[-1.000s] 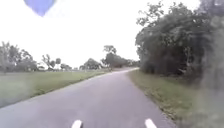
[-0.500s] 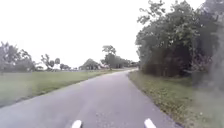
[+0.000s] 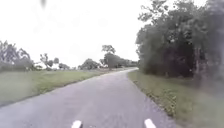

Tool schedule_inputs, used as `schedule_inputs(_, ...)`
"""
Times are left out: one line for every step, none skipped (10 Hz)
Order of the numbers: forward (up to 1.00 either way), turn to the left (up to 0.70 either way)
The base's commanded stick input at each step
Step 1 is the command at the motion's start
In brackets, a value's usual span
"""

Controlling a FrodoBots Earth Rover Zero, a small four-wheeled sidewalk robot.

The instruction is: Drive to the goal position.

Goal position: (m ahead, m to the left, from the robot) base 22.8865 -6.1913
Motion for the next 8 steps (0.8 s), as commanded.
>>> schedule_inputs(0.8,0.03)
schedule_inputs(0.8,0.03)
schedule_inputs(0.8,0.03)
schedule_inputs(0.8,0.03)
schedule_inputs(0.8,0.03)
schedule_inputs(0.8,0.03)
schedule_inputs(0.8,0.03)
schedule_inputs(0.8,0.03)
